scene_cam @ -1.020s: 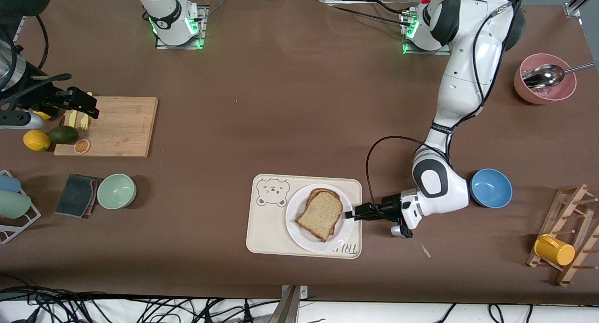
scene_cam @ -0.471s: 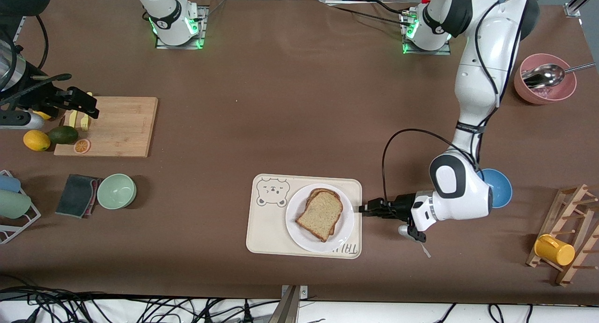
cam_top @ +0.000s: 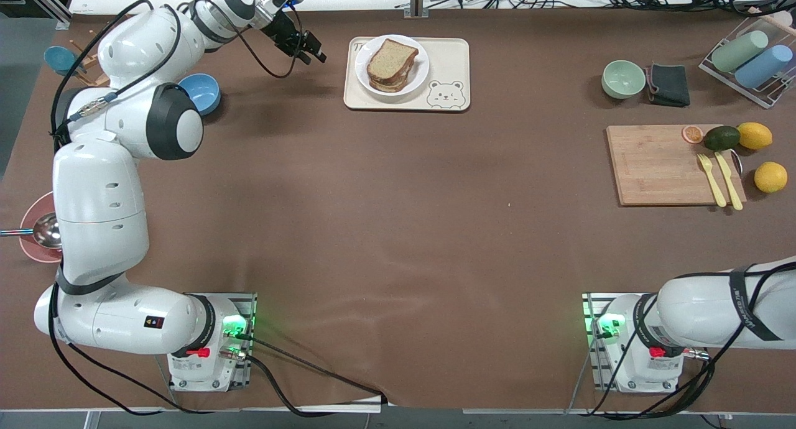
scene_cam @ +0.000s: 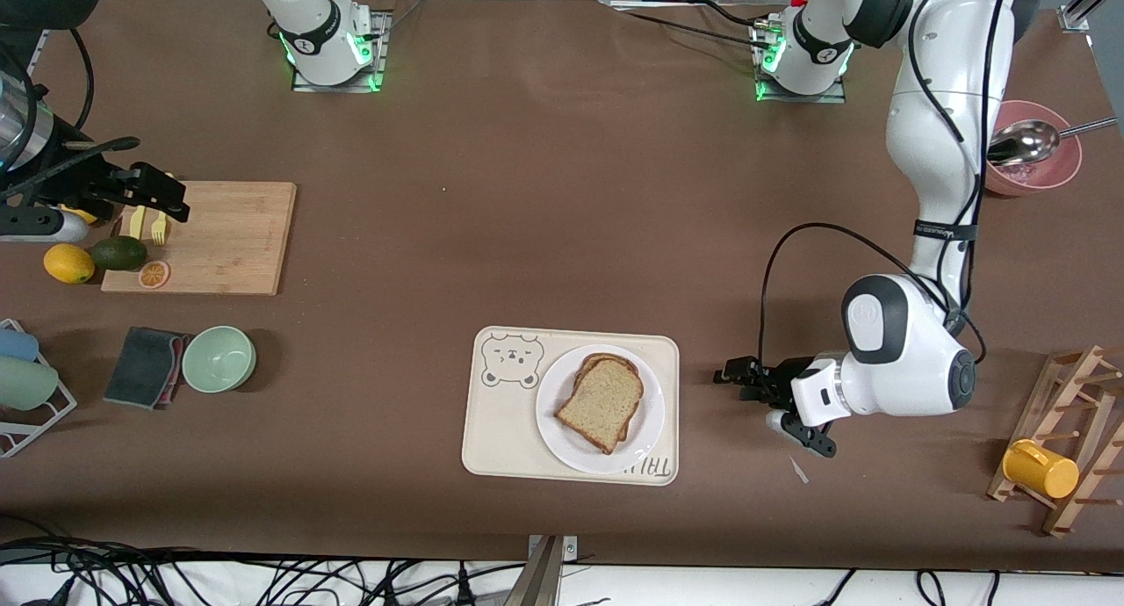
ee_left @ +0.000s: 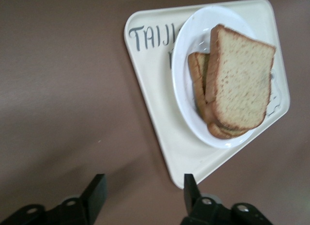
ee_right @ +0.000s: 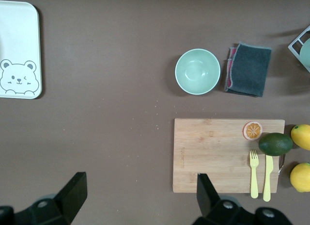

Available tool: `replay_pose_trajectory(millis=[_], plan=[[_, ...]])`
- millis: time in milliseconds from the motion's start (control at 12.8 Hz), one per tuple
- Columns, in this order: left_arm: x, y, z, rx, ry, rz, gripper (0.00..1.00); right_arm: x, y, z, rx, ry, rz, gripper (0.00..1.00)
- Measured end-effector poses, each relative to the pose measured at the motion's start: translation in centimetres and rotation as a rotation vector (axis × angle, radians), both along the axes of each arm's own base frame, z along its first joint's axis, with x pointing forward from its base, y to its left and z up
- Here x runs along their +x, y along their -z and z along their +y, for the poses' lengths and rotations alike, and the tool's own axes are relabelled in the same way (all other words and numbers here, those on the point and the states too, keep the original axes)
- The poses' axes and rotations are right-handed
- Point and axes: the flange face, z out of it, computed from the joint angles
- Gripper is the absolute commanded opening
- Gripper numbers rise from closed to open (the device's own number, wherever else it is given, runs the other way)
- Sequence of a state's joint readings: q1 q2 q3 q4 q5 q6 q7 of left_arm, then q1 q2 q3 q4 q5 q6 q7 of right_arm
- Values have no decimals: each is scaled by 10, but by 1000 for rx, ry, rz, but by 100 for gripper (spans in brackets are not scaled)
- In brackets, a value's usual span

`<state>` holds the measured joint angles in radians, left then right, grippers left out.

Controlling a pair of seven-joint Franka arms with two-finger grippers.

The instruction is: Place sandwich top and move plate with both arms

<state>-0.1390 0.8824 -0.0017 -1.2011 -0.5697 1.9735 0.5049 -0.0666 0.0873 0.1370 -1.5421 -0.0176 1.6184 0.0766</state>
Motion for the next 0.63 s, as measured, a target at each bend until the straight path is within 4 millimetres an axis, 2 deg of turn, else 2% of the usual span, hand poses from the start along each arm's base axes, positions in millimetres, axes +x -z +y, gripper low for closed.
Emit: replay_pose_trajectory(millis=[157,314,627], plan=[[-3,-22,0,140,-11,21,100,0,0,-1,0,2,0,100],[-8,-57,-3,264,-34,37,100,0,0,-2,0,0,0,100],[-24,-163,9,466,-122,-7,100,0,0,-4,0,-21,0,100]])
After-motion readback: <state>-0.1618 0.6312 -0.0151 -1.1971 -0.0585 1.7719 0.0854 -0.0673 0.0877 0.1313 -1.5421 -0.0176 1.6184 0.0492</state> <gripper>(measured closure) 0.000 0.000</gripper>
